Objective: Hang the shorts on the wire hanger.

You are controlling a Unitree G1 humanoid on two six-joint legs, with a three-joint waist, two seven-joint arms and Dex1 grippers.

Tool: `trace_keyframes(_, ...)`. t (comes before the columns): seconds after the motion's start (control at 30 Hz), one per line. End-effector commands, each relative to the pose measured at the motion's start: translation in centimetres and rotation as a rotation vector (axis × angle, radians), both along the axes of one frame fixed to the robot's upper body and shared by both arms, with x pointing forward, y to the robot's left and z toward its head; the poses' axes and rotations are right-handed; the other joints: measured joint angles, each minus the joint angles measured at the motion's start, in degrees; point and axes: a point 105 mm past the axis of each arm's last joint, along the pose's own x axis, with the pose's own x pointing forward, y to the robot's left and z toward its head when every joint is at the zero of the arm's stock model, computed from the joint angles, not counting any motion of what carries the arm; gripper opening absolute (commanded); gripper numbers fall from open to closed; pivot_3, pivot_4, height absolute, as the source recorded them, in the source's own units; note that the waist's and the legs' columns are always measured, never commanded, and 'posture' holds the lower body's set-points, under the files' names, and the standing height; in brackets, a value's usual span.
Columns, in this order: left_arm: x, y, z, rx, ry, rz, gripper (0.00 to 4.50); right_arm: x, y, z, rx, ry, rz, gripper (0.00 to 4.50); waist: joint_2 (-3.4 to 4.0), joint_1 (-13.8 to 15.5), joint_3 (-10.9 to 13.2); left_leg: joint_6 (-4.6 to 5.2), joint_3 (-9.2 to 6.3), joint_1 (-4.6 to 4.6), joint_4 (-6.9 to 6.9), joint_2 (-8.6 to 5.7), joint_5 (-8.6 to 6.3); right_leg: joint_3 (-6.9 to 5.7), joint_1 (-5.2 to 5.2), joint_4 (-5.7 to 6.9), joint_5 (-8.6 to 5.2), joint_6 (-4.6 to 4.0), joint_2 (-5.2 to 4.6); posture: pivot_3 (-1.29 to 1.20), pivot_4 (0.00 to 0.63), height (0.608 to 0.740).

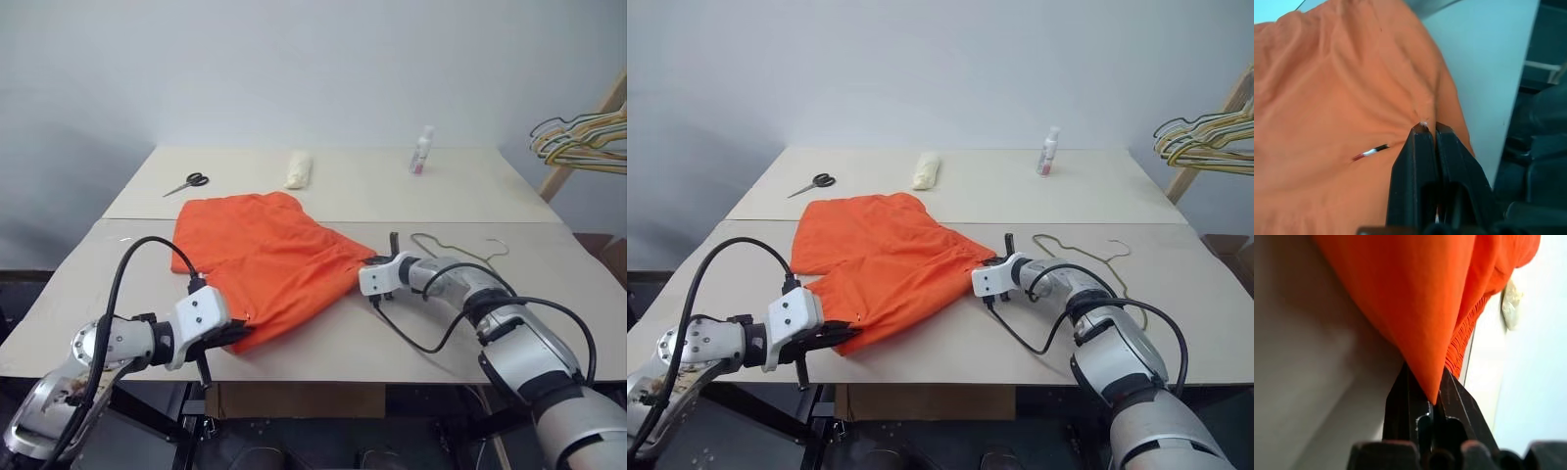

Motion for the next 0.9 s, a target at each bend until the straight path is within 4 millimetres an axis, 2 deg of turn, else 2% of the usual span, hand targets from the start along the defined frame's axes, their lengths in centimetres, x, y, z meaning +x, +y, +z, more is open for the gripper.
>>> trace_keyframes(0.03,1.9,-0.1,0.5,0.026,-0.104,0.022,0.0,1.9,-2.6,2.6,-0.025,-0.112,-0.114,0.02,0.01,0.1,0.0,0.0,0.0,0.0,0.0,-0.01,0.0,0.0,0.0,0.02,0.0,0.0,-0.01,0.16,0.0,0.74)
trace_keyframes(0.17,2.8,-1.3,0.5,0.002,-0.125,-0.029,0.0,1.7,-6.7,3.3,-0.015,-0.124,-0.229,0.02,0.02,0.1,0.0,-0.03,-0.02,-0.03,0.0,-0.07,0.02,-0.02,-0.01,0.02,0.0,0.0,-0.05,0.13,0.0,0.74)
trace_keyframes(0.27,3.3,-2.2,0.4,-0.011,-0.14,-0.067,0.0,-0.1,-8.9,3.4,-0.008,-0.082,-0.226,0.02,0.01,0.1,0.0,0.01,-0.01,-0.08,0.0,-0.05,-0.01,-0.04,-0.01,-0.08,0.0,0.0,-0.06,0.1,0.0,0.74)
trace_keyframes(0.37,3.5,-2.1,0.2,0.014,-0.141,-0.099,0.0,-2.8,-9.5,3.2,0.004,-0.027,-0.214,0.02,0.01,-0.1,0.0,0.07,-0.02,-0.12,0.0,0.02,-0.04,-0.06,0.03,-0.18,0.0,0.01,-0.04,0.08,0.0,0.74)
trace_keyframes(0.47,3.4,-0.7,-0.1,0.068,-0.12,-0.122,0.0,-6.8,-8.4,2.6,0.027,0.089,-0.21,0.02,0.04,-0.7,0.0,0.13,0.02,-0.15,0.03,0.14,-0.07,-0.02,0.02,-0.14,-0.01,0.02,0.0,0.07,0.0,0.74)
trace_keyframes(0.63,2.8,3.5,-0.1,0.191,-0.051,-0.135,0.0,-12.2,-4.8,1.7,0.03,0.264,-0.207,0.02,0.07,-2.3,0.0,0.18,0.12,0.01,0.09,0.29,-0.09,0.09,0.11,0.06,-0.04,0.05,0.12,0.06,0.0,0.74)
trace_keyframes(0.77,2.1,6.0,0.2,0.268,-0.006,-0.135,0.0,-13.9,-2.2,1.7,0.052,0.33,-0.186,0.02,0.04,-2.0,0.0,0.21,0.15,0.0,0.15,0.42,-0.11,0.05,0.1,0.04,-0.07,0.07,0.22,0.06,0.0,0.74)
trace_keyframes(0.9,0.8,7.7,-0.5,0.36,0.059,-0.157,0.0,-14.9,-0.8,1.4,0.029,0.388,-0.125,0.02,-0.05,-1.4,0.0,0.25,0.15,-0.04,0.16,0.42,-0.14,-0.02,0.1,-0.07,-0.07,0.08,0.2,0.08,0.0,0.74)
